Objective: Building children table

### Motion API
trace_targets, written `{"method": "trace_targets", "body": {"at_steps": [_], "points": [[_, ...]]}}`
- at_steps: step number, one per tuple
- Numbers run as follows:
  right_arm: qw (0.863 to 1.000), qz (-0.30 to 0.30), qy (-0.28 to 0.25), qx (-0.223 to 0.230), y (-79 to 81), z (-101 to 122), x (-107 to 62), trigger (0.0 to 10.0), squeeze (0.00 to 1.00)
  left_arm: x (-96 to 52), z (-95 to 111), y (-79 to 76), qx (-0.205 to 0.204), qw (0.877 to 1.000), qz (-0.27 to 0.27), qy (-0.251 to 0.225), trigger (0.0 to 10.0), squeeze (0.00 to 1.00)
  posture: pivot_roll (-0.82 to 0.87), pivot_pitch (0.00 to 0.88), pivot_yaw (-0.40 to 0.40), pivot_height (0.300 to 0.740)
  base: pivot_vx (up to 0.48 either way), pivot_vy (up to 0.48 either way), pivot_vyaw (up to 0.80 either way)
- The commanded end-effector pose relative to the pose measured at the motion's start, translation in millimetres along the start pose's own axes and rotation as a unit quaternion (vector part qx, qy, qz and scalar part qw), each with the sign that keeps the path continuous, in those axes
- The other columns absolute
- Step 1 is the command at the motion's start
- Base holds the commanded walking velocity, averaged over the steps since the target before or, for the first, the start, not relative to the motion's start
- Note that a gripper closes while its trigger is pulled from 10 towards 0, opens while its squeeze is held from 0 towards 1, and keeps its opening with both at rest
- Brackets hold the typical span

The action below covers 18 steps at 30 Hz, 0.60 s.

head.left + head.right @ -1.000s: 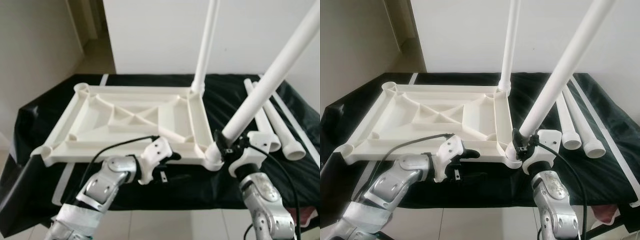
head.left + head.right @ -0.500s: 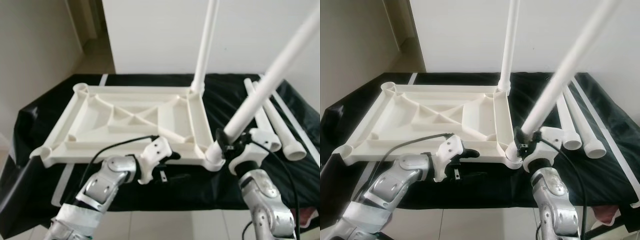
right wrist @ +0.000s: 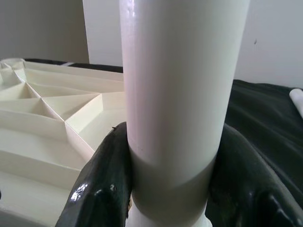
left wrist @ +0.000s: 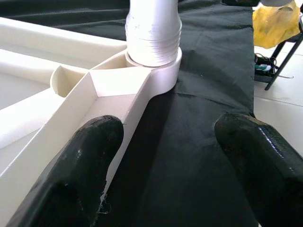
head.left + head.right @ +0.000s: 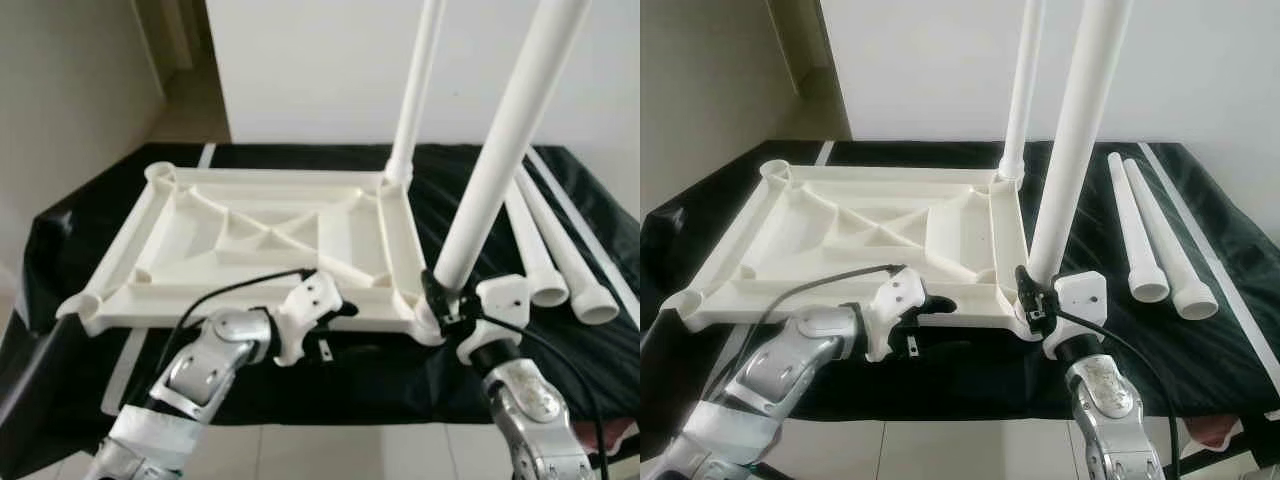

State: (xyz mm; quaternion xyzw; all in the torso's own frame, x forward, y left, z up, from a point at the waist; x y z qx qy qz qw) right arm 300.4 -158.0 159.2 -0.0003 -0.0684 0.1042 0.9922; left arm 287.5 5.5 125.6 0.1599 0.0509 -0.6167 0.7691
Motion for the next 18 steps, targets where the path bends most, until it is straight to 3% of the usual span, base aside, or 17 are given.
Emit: {"method": "trace_targets", "body": {"at_steps": [1,2,3,6,7,16,18], "points": [[0.998,0.003,0.058,0.015,-6.2,-28,-3.4,10.0,0.00,-0.4,0,-1.4,0.003,1.000,-0.004,0.006,10.0,0.00,-0.02,0.000,0.017,0.740,0.000,0.000,0.00],[0.998,0.003,0.058,0.015,-6.2,-28,-3.4,10.0,0.00,-0.4,0,-1.4,0.003,1.000,-0.004,0.006,10.0,0.00,-0.02,0.000,0.017,0.740,0.000,0.000,0.00],[0.997,0.049,0.056,0.013,-4.8,-26,-0.7,10.0,0.00,0.1,0,-1.7,0.002,1.000,-0.005,0.006,10.0,0.00,-0.02,0.000,0.018,0.740,0.000,0.000,0.00],[0.996,0.069,0.058,0.014,-4.7,-26,0.1,10.0,0.00,0.1,0,-1.7,0.002,1.000,-0.005,0.006,10.0,0.00,-0.02,0.000,0.020,0.740,0.000,0.000,0.00],[0.991,0.113,0.071,0.023,-6.0,-26,2.6,10.0,0.00,0.4,0,-1.2,0.002,1.000,-0.006,0.006,10.0,0.00,-0.02,0.000,0.027,0.740,0.000,0.000,0.00],[0.977,0.195,0.083,0.016,-7.8,-20,3.5,10.0,0.00,0.3,1,0.1,0.007,1.000,-0.007,0.007,10.0,0.00,-0.01,0.000,0.023,0.740,0.000,0.000,0.00],[0.972,0.208,0.098,0.040,-15.0,-23,3.3,10.0,0.00,-0.8,1,0.3,0.006,1.000,-0.004,0.007,10.0,0.00,-0.01,0.000,0.026,0.740,0.000,0.000,0.00]]}}
Point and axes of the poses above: a point about 5 cm out from each wrist's last joint towards the gripper, its own x axis pointing out of the wrist towards the gripper, its own z axis along the axis of the wrist's last joint, y = z × x, the point moved 6 cm from there along x, pointing out of the wrist towards the gripper, and after that the axes turned 4 degrees about x, right-handed, at the moved point
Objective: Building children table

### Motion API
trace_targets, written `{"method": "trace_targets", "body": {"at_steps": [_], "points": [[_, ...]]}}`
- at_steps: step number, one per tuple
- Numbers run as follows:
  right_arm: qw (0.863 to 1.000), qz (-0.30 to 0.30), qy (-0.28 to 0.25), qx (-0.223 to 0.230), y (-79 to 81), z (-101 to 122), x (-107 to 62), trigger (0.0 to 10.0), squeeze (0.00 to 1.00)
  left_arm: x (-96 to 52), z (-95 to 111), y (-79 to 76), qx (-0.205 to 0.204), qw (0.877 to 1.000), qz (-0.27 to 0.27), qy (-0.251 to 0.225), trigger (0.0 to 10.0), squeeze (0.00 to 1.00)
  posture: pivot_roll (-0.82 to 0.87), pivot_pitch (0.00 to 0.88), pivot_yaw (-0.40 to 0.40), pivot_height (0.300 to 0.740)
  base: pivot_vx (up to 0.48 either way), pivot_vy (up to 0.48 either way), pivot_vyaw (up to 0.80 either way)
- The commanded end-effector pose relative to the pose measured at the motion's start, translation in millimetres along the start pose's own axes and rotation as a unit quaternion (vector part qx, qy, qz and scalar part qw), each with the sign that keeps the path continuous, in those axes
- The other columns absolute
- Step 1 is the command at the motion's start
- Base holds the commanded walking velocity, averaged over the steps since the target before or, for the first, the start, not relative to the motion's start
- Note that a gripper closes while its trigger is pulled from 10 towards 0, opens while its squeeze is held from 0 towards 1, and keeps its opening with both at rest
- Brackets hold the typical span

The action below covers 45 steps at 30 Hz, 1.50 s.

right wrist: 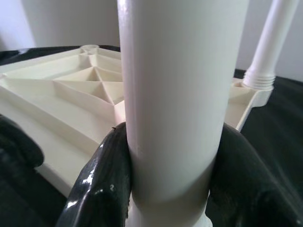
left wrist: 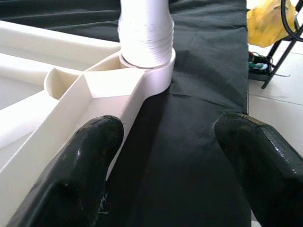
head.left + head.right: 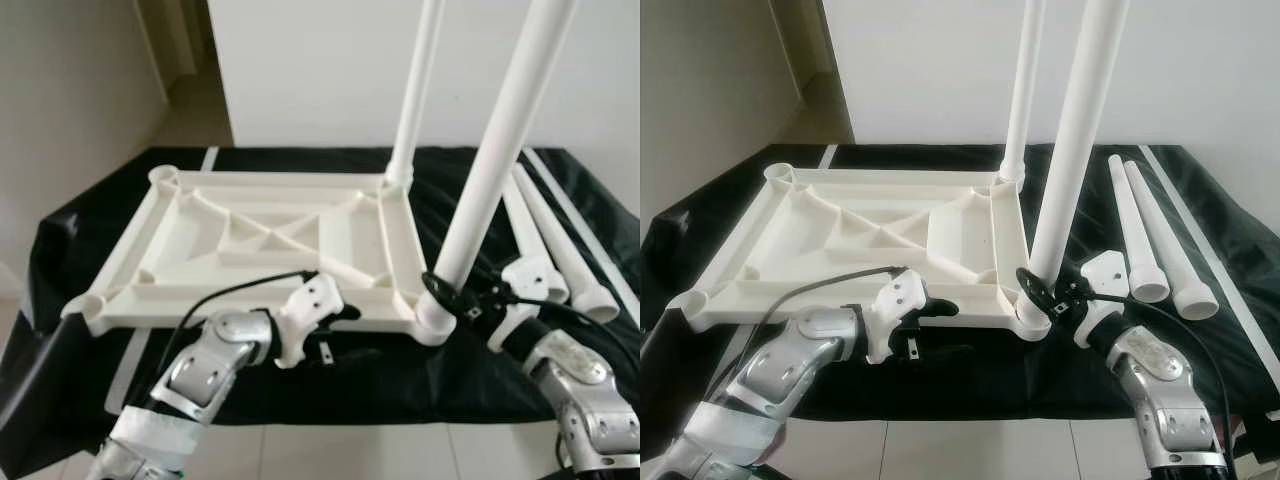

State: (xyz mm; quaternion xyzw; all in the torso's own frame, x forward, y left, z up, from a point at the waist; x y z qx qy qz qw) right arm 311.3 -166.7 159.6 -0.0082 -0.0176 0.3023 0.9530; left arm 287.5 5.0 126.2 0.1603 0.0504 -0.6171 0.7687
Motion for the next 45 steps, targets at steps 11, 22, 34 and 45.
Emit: {"method": "trace_targets", "body": {"at_steps": [11,22,34,45], "points": [[0.984,0.139,0.102,-0.037,20.4,-41,-16.5,10.0,0.00,-7.1,0,2.9,0.003,1.000,0.003,0.011,10.0,0.00,0.01,0.000,0.037,0.740,0.000,0.000,0.00],[0.977,0.166,0.124,-0.052,25.4,-53,-22.6,10.0,0.00,-10.4,0,4.2,0.005,1.000,0.004,0.015,10.0,0.00,0.01,0.003,0.043,0.740,0.000,0.000,0.00],[0.993,0.058,0.094,0.046,2.8,-58,-6.5,10.0,0.00,-12.0,0,3.5,0.004,1.000,0.004,0.019,10.0,0.00,0.02,0.008,0.044,0.740,0.000,0.000,0.00],[0.995,0.021,0.071,0.073,-1.8,-59,-5.3,10.0,0.00,-13.4,0,5.5,0.005,1.000,0.006,0.021,10.0,0.00,0.02,0.005,0.043,0.740,0.000,0.000,0.00]]}}
Point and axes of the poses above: a point about 5 cm out from each wrist's last joint towards the gripper, its own x axis pointing out of the wrist towards the gripper, its own z axis along the axis of the wrist's last joint, y = z × x, the point moved 6 cm from there along x, pointing out of the wrist towards the gripper, and after that the axes turned 4 degrees about x, right-handed, at the moved point
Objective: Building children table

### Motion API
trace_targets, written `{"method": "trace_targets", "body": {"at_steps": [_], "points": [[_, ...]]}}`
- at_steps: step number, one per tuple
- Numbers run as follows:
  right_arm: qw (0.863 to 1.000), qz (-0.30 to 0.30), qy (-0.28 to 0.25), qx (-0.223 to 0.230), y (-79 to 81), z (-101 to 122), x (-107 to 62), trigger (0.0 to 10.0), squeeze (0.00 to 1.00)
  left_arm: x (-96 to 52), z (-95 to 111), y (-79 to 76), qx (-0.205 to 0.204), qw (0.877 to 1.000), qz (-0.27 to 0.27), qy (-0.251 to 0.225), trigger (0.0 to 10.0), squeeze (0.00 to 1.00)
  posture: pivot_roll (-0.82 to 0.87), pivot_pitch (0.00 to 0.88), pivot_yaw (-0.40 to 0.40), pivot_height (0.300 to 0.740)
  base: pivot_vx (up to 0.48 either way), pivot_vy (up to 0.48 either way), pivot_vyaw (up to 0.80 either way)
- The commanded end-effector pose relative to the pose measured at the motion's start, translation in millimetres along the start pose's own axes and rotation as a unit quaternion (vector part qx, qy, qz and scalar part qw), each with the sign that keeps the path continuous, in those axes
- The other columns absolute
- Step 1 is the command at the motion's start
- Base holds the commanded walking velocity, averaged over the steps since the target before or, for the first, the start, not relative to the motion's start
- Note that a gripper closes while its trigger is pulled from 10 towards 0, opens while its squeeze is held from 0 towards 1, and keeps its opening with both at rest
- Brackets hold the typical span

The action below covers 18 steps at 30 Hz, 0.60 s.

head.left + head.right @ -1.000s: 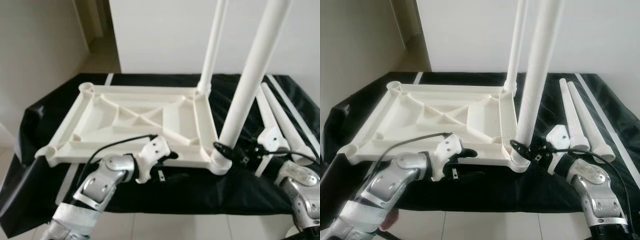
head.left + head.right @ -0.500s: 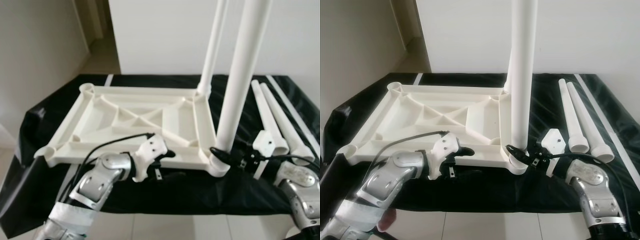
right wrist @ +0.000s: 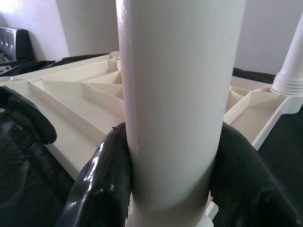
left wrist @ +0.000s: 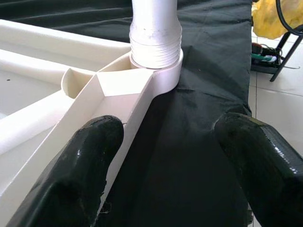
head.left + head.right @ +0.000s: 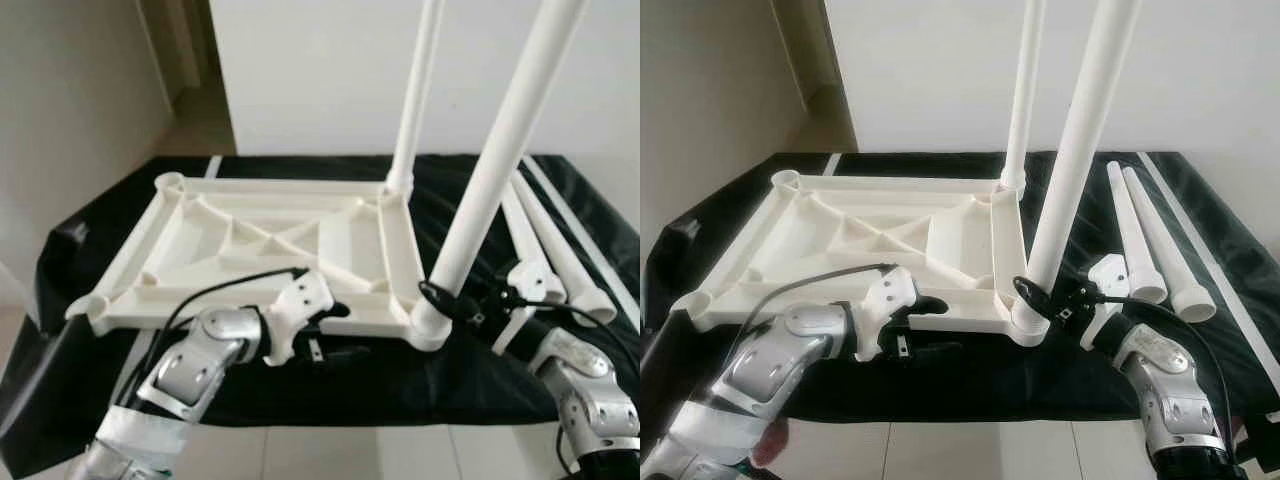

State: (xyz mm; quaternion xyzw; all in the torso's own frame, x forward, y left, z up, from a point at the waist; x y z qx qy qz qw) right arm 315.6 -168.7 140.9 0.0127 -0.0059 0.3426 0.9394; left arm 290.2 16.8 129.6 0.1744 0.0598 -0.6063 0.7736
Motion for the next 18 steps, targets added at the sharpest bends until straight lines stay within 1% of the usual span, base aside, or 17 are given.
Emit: {"method": "trace_targets", "body": {"at_steps": [1,8,10,12,13,15,17,18], "points": [[0.996,-0.026,0.063,0.053,0.5,-41,-6.5,10.0,0.00,-2.3,0,0.3,0.001,1.000,-0.005,0.003,10.0,0.00,0.02,0.005,0.043,0.740,0.000,0.000,0.00],[0.996,-0.039,0.060,0.050,2.2,-41,-4.4,10.0,0.00,-1.9,0,0.6,0.003,1.000,-0.004,0.004,10.0,0.00,0.02,0.000,0.038,0.740,0.000,0.000,0.00],[0.996,-0.062,0.054,0.047,0.6,-39,-2.5,10.0,0.00,-2.1,0,0.8,0.004,1.000,-0.003,0.005,10.0,0.00,0.02,0.000,0.036,0.740,0.000,0.000,0.00],[0.991,-0.119,0.041,0.036,-6.8,-35,0.5,10.0,0.00,-2.3,0,0.3,0.003,1.000,-0.003,0.005,10.0,0.00,0.02,0.000,0.025,0.740,0.000,0.000,0.00],[0.991,-0.119,0.041,0.036,-6.8,-35,0.5,10.0,0.00,-2.3,0,0.3,0.003,1.000,-0.003,0.005,10.0,0.00,0.02,0.000,0.025,0.740,0.000,0.000,0.00],[0.988,-0.151,0.032,0.029,-10.6,-33,1.8,10.0,0.00,-2.3,-1,0.0,0.002,1.000,-0.002,0.005,10.0,0.00,0.02,0.000,0.025,0.740,0.000,0.000,0.00],[0.982,-0.184,0.013,0.039,-5.8,-29,6.4,10.0,0.00,-2.1,-1,-0.5,0.002,1.000,-0.002,0.004,10.0,0.00,0.02,0.000,0.016,0.740,0.000,0.000,0.00],[0.982,-0.184,0.013,0.039,-5.8,-29,6.4,10.0,0.00,-2.1,-1,-0.5,0.002,1.000,-0.002,0.004,10.0,0.00,0.02,0.000,0.016,0.740,0.000,0.000,0.00]]}}
Point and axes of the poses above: a point about 5 cm out from each wrist's last joint towards the gripper, its own x axis pointing out of the wrist towards the gripper, its own z axis along the axis of the wrist's last joint, y = z × x, the point moved 6 cm from there along x, pointing out of the wrist towards the gripper, and after that the axes turned 4 degrees about x, right-handed, at the moved point
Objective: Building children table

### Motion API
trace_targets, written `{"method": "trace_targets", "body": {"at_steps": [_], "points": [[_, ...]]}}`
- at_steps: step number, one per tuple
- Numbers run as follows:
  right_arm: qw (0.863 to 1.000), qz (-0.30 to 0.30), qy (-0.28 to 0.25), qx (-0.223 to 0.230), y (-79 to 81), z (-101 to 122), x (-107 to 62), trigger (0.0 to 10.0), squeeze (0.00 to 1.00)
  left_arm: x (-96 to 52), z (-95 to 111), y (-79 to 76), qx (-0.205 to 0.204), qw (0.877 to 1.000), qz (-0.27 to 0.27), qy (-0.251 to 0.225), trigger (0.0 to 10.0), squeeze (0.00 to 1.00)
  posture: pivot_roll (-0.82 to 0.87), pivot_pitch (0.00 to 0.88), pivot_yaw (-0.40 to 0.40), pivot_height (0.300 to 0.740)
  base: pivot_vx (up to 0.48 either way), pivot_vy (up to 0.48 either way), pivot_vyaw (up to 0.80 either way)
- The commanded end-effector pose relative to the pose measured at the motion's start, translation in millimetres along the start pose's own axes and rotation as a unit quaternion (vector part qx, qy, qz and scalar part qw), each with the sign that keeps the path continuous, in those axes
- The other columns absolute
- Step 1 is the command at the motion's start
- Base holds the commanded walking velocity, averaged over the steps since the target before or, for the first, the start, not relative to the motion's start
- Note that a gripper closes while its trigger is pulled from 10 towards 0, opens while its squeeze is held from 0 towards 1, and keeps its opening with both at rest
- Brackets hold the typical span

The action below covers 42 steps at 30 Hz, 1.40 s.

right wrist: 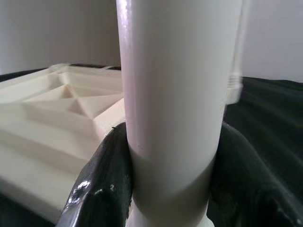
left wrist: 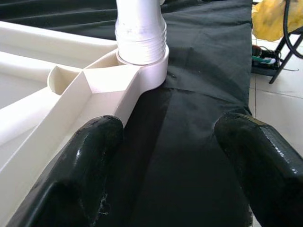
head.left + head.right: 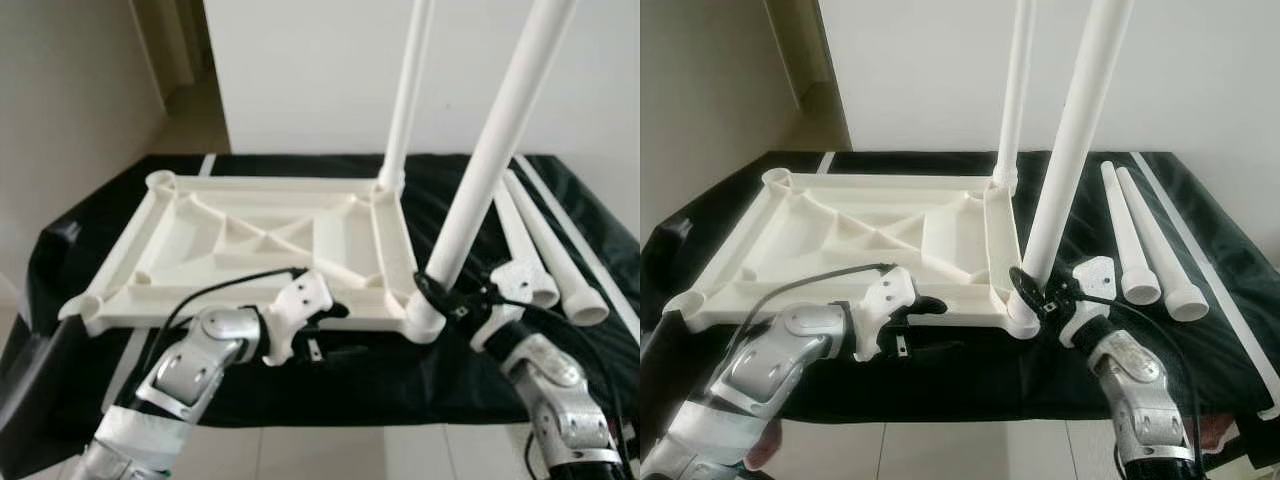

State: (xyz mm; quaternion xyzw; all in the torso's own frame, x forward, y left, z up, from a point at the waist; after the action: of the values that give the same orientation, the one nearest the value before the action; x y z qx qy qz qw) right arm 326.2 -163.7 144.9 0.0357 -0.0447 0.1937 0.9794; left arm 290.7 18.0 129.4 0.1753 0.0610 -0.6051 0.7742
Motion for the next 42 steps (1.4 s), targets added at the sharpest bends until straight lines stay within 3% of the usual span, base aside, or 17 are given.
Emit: {"method": "trace_targets", "body": {"at_steps": [1,5,8,9,11,12,13,17,26,27,28,29,34,42], "points": [[0.997,-0.055,0.054,0.019,-1.7,-31,-4.8,10.0,0.00,-0.4,0,-1.7,0.003,1.000,-0.003,0.002,10.0,0.00,0.02,0.000,0.014,0.740,0.000,0.000,0.00],[0.995,-0.084,0.038,0.025,6.3,-27,-0.4,10.0,0.00,1.5,1,-3.7,0.002,1.000,-0.005,-0.001,10.0,0.00,0.02,0.000,0.010,0.740,0.000,0.000,0.00],[0.980,-0.194,0.038,0.024,1.3,-28,3.6,10.0,0.00,4.9,2,-6.2,0.004,1.000,-0.010,-0.004,10.0,0.00,0.02,0.000,0.005,0.740,0.000,0.000,0.00],[0.980,-0.194,0.038,0.024,1.3,-28,3.6,10.0,0.00,4.9,2,-6.2,0.004,1.000,-0.010,-0.004,10.0,0.00,0.02,0.000,0.005,0.740,0.000,0.000,0.00],[0.963,-0.266,0.037,0.034,-2.2,-30,1.6,10.0,0.00,6.9,4,-6.6,0.005,1.000,-0.012,-0.008,10.0,0.00,0.01,0.000,0.003,0.740,0.000,0.000,0.00],[0.963,-0.266,0.037,0.034,-2.2,-30,1.6,10.0,0.00,6.9,4,-6.6,0.005,1.000,-0.012,-0.008,10.0,0.00,0.01,0.000,0.003,0.740,0.000,0.000,0.00],[0.941,-0.327,0.048,0.072,-3.1,-39,0.2,10.0,0.00,9.9,6,-7.8,0.007,1.000,-0.014,-0.010,10.0,0.00,0.01,0.000,0.002,0.740,0.000,0.000,0.00],[0.929,-0.355,0.067,0.077,-2.2,-48,0.8,10.0,0.00,12.6,7,-9.6,0.008,1.000,-0.017,-0.013,10.0,0.00,0.01,0.000,0.008,0.740,0.000,0.000,0.00],[0.932,-0.355,0.045,0.052,-7.2,-36,1.6,10.0,0.00,22.0,14,-8.0,0.005,0.999,-0.016,-0.029,10.0,0.00,-0.01,0.000,0.018,0.740,0.000,0.000,0.00],[0.933,-0.354,0.039,0.054,-8.4,-34,2.1,10.0,0.08,23.2,15,-6.2,0.006,0.999,-0.014,-0.031,10.0,0.00,-0.01,0.000,0.020,0.740,0.000,0.000,0.00],[0.933,-0.354,0.039,0.054,-8.4,-34,2.1,10.0,0.08,23.2,15,-6.2,0.006,0.999,-0.014,-0.031,10.0,0.00,-0.01,0.000,0.020,0.740,0.000,0.000,0.00],[0.937,-0.345,0.030,0.045,-9.1,-30,4.1,10.0,1.00,24.5,17,-4.4,0.008,0.999,-0.013,-0.033,10.0,0.00,-0.01,0.000,0.021,0.740,0.000,0.000,0.00],[0.948,-0.318,0.003,0.035,-15.2,-18,7.3,10.0,1.00,27.5,18,-2.3,0.016,0.999,-0.012,-0.035,10.0,0.00,-0.02,0.000,0.024,0.740,0.000,0.000,0.00],[0.969,-0.246,0.017,0.003,-30.2,-15,12.8,10.0,1.00,29.2,17,-1.0,0.022,0.999,-0.012,-0.033,10.0,0.00,-0.03,0.000,0.028,0.740,0.000,0.000,0.00]]}}
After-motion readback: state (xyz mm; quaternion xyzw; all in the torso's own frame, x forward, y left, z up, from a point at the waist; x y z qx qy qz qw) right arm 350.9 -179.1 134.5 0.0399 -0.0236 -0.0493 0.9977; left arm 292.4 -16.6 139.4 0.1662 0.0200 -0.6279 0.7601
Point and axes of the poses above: a point about 5 cm out from each wrist's last joint towards the gripper, its own x axis pointing out of the wrist towards the gripper, its own z axis along the axis of the wrist's last joint, y = z × x, the point moved 6 cm from there along x, pointing out of the wrist towards the gripper, and after that the axes turned 4 degrees about x, right-handed, at the moved point
